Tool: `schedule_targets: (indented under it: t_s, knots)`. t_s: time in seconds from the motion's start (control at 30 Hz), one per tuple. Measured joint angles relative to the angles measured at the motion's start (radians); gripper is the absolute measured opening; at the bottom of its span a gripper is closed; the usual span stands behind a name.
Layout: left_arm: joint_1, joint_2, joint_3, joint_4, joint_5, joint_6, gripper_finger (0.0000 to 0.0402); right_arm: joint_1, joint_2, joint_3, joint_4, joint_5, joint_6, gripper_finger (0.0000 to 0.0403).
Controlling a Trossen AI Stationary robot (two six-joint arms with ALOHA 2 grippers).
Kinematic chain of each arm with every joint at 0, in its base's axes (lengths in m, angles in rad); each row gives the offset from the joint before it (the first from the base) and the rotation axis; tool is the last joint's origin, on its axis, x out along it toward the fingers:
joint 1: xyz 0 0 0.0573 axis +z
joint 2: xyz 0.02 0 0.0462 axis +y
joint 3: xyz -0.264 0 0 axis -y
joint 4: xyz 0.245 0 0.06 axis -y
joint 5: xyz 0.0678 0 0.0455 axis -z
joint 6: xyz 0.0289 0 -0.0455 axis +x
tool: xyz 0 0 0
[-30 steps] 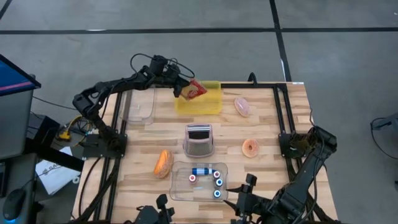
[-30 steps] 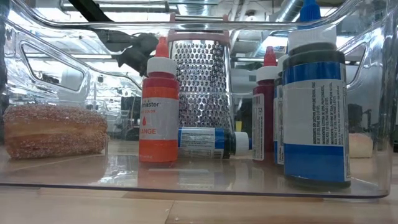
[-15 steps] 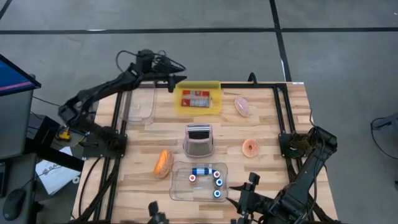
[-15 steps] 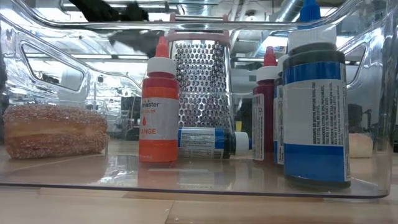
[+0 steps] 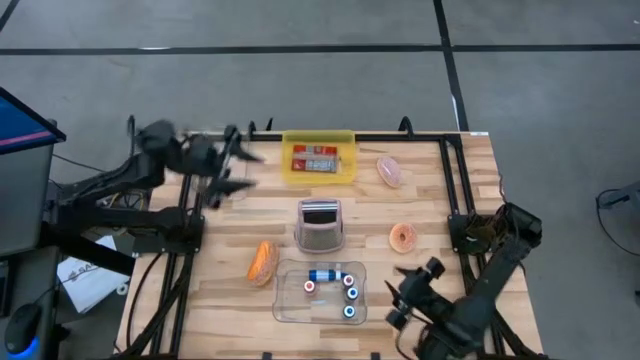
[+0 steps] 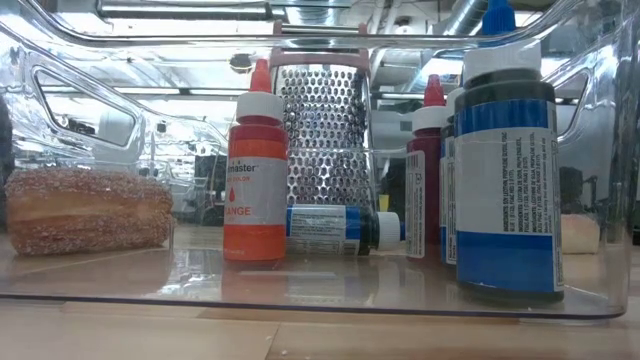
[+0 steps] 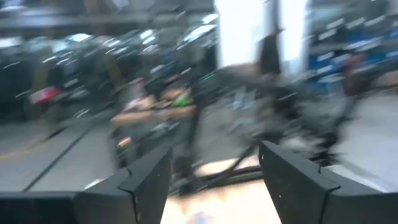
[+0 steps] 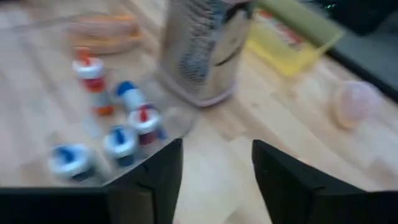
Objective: Pick & Place Food Item
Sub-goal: Put the pink donut into the top transparent bin
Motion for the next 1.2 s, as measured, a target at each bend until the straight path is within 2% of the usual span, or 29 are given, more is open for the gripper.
schedule_targets:
  t_s: [0.17,0.27,0.5,0.63,0.77,0.9,1.03,1.2]
  knots:
    - [-0.248,-0.126,-0.119,0.159,-0.003,-0.03,0.0263,-0.11,-0.015,-0.101,0.007,0.0,-0.04,0.0249]
    - [-0.405,-0.15,-0.204,0.304,-0.009,-0.014,0.0277,-0.216,-0.083,-0.164,0.005,-0.013,-0.047,0.028]
    - [-0.701,-0.117,-0.381,0.616,-0.147,0.163,0.0285,-0.491,-0.391,-0.413,0.006,-0.049,-0.007,0.0305]
    - [-0.819,-0.059,-0.457,0.803,-0.209,0.261,0.0285,-0.682,-0.598,-0.552,0.116,-0.078,-0.057,0.0307]
    - [-0.878,0.003,-0.467,0.955,-0.269,0.319,0.0285,-0.899,-0.751,-0.67,0.456,-0.246,-0.383,0.0307]
    - [-0.898,0.016,-0.464,0.945,-0.274,0.32,0.0285,-1.084,-0.81,-0.72,0.71,-0.381,-0.666,0.0307]
    - [-0.898,0.013,-0.464,0.954,-0.274,0.321,0.0285,-1.222,-0.781,-0.706,0.778,-0.472,-0.825,0.0307]
    - [-0.898,0.014,-0.464,0.951,-0.274,0.322,0.0285,-1.358,-0.666,-0.672,0.776,-0.546,-0.948,0.0307]
